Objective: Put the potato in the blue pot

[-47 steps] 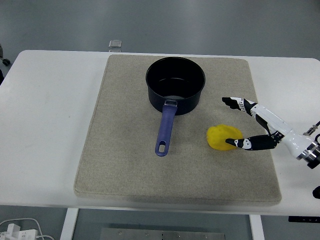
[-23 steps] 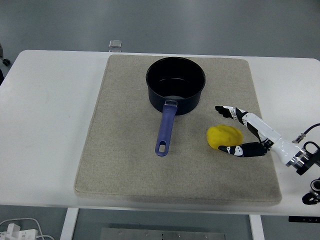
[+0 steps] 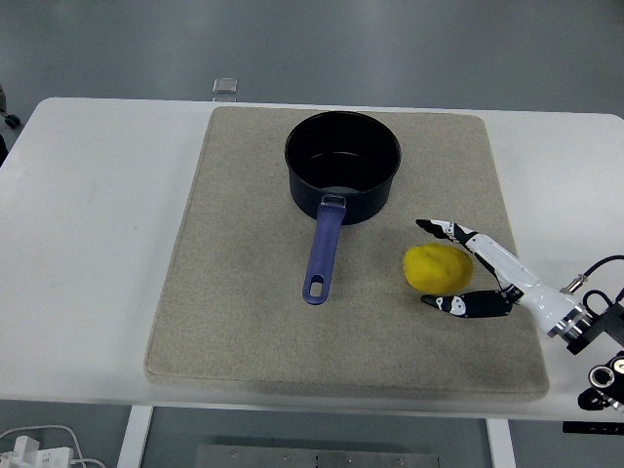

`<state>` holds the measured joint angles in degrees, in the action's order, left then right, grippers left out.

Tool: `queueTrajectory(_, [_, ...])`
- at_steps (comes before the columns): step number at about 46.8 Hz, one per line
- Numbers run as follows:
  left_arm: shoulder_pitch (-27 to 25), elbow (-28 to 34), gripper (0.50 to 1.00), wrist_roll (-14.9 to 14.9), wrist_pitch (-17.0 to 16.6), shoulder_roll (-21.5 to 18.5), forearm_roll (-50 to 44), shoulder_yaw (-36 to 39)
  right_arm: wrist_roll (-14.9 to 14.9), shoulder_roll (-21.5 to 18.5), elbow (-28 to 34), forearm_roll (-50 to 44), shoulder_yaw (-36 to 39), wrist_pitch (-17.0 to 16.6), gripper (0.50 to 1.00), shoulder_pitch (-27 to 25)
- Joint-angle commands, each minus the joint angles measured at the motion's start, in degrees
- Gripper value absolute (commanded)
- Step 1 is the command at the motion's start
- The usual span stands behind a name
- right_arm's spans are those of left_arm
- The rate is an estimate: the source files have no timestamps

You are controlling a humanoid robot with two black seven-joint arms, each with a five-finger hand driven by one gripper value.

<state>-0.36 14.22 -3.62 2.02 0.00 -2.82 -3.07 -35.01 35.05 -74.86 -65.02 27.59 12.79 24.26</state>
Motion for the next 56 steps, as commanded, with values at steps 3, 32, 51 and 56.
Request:
queueTrajectory(3, [0.01, 0.01, 0.994, 0.02, 0.00, 0.00, 0.01, 0.00, 0.01, -0.07, 0.77, -0.11, 0.01, 1.00, 0.926, 0.17])
queueTrajectory(32, [0.01, -0.07, 0.994, -0.07, 0.00, 0.00, 0.01, 0.00, 0.01, -1.04, 2.00, -0.11, 0.01, 1.27, 0.877, -0.09])
queueTrajectory(51, [0.09, -0.07, 0.994, 0.02, 0.00, 0.00, 0.01, 0.00, 0.01, -1.48, 2.53, -0.02, -0.08, 2.15, 0.500, -0.53])
queueTrajectory(56, [0.01, -0.07, 0.994, 0.02, 0.00, 0.00, 0.01, 0.00, 0.01, -1.39, 2.53, -0.02, -0.08, 2.06, 0.500, -0.53])
